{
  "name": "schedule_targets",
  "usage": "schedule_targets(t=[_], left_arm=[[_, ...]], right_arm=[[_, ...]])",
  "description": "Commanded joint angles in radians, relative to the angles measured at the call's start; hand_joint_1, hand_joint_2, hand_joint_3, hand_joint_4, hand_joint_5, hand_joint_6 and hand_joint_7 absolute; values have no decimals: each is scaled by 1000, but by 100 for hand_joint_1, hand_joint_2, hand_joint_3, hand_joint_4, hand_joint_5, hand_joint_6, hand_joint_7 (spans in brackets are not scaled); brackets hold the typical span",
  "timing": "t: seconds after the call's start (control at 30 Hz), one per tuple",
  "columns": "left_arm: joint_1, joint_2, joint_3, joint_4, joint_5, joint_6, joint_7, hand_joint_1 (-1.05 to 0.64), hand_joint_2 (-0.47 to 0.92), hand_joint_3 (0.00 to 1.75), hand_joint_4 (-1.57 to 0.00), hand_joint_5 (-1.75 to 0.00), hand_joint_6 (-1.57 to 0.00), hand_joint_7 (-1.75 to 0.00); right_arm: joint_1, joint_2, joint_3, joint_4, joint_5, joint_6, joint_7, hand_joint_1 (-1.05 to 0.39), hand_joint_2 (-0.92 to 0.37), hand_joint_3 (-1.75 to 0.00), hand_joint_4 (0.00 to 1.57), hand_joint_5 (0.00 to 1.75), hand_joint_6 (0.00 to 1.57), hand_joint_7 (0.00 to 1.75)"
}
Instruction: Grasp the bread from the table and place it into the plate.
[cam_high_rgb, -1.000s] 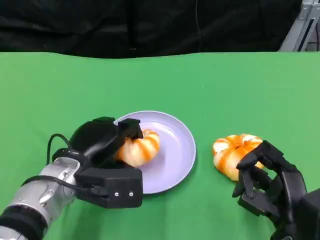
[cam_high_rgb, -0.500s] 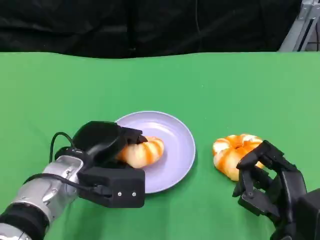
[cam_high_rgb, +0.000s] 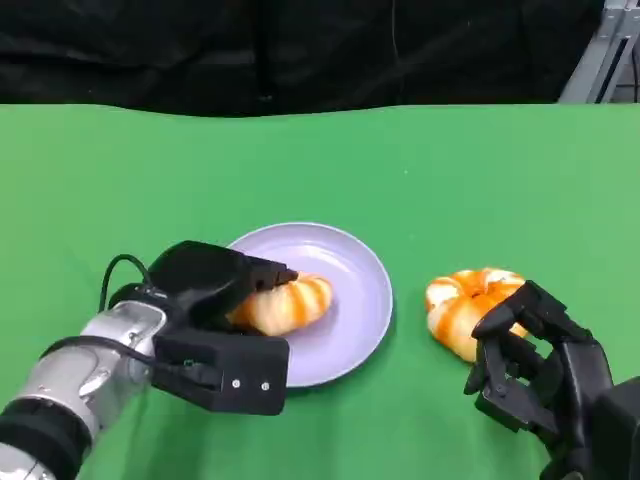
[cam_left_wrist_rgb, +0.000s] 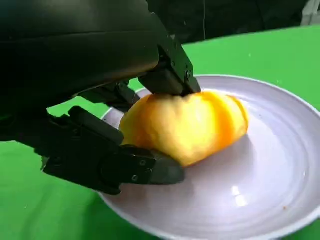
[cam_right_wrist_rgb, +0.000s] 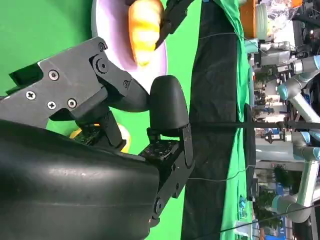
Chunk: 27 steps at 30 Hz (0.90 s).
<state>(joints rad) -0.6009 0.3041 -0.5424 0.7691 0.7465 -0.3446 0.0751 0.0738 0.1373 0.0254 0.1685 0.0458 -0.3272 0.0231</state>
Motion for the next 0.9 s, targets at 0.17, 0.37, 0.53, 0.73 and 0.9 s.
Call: schedule_targets(t=[0.17,0.37,0.53,0.73,0.9], left_arm=[[23,22,10,-27,-15,10,-34,-84,92,62,-31,0,-52,0],[24,22,11,-29,-15,11,-36,-84,92,63,-31,0,-52,0],[95,123,86,-266,-163,15,-300,-104,92,63,-2,0,-33,0],[129,143,129,-363,-213,44,-385,-105,92,60,-1,-1,-31,0],[148,160,164,-408,-254,30,-414,-105,92,55,-3,-1,-32,0]], right_arm=[[0,-5,-2,-18,4,0,-2,-14,-63,-110,82,175,59,164],[0,-6,-2,-18,4,0,-2,-14,-63,-110,82,175,59,164],[-6,-7,-6,-9,6,-8,-1,-13,-63,-111,83,175,60,164],[-5,-6,-6,-15,2,0,-6,-13,-63,-111,83,175,60,164],[-7,-7,-4,-9,-4,-7,-8,-13,-63,-111,83,175,60,164]])
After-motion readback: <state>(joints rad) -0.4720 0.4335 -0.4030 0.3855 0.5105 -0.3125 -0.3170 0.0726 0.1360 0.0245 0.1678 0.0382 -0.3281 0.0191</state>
